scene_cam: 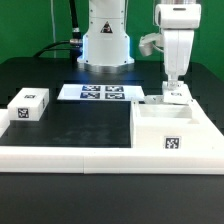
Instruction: Assemble cabinet
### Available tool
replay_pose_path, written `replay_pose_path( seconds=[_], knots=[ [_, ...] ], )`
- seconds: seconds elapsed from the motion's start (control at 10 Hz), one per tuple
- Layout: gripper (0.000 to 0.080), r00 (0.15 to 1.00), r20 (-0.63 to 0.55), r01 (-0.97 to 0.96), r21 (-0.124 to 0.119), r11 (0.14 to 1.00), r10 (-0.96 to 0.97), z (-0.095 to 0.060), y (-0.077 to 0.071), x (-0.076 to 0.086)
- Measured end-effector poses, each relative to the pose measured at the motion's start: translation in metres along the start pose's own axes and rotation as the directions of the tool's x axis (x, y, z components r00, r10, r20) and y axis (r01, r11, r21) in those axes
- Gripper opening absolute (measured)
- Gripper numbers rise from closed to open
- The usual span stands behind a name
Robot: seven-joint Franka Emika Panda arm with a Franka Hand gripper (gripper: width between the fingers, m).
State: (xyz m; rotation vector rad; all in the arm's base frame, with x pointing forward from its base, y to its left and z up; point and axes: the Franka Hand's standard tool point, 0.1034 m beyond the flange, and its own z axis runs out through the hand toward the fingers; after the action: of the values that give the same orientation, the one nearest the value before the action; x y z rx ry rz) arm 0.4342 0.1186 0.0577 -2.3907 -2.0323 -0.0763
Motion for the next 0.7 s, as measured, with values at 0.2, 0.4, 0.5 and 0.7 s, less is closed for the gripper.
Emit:
replay_pose_path(
  seconds=[0.2,0.4,0.5,0.7],
  knots=[
    [0.007,1.0,0.0,0.0,0.001,1.0,0.0,0.0,0.0,0.0],
    [0.007,1.0,0.001,0.008,-0.001,1.0,-0.008,0.0,0.005,-0.001],
    [0.007,1.0,0.001,0.006,-0.004,1.0,-0.006,-0.001,0.008,-0.001],
    [0.007,1.0,0.008,0.002,0.001,1.0,-0.002,-0.004,0.015,-0.002]
  ],
)
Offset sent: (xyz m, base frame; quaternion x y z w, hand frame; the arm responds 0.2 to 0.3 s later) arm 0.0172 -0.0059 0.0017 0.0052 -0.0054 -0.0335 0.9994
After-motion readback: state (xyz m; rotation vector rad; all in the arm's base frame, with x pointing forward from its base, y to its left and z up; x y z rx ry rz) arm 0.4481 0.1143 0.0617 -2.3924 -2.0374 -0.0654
